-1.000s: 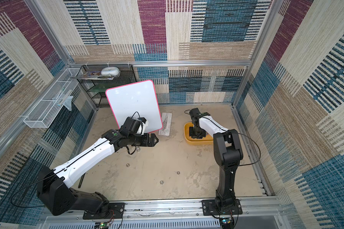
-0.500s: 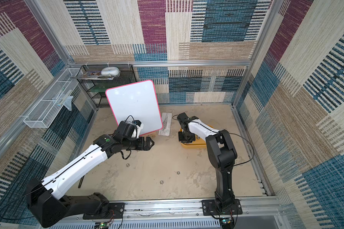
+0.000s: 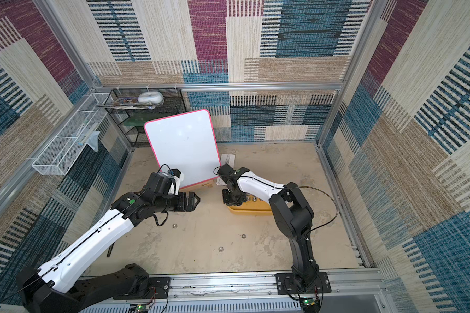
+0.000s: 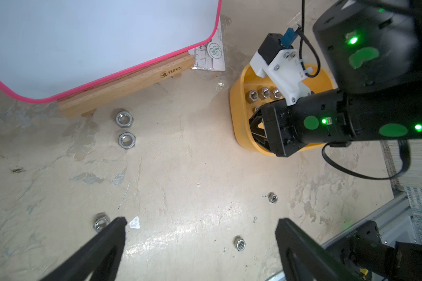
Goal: Put the nuts on the desktop into the storage box
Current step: Move the storage box to the center of the board.
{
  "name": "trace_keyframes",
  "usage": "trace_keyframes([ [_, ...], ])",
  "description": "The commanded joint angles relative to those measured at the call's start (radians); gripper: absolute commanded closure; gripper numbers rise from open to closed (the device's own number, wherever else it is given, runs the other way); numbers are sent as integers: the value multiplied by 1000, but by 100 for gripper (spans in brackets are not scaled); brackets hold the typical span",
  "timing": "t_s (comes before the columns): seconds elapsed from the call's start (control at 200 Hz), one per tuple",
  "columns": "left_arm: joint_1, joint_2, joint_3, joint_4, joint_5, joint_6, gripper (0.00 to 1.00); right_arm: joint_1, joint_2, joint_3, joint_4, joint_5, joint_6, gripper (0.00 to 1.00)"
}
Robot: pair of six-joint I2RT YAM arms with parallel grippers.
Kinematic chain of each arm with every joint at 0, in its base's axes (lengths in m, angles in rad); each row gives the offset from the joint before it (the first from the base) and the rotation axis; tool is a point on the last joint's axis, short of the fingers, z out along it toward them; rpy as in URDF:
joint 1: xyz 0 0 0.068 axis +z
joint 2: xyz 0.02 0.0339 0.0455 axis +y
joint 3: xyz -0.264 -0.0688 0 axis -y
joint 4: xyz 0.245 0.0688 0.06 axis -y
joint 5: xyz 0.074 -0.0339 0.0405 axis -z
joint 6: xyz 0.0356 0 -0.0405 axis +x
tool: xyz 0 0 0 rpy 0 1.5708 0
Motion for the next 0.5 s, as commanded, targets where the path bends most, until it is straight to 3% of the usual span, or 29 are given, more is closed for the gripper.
trace_keyframes([
  [0.0, 14, -47, -28, -54, -34, -12, 0, 43, 21, 23, 5, -30, 50, 73],
  [0.496, 68, -207, -80, -180, -101, -42, 0, 187, 152, 197, 2, -70, 92, 72],
])
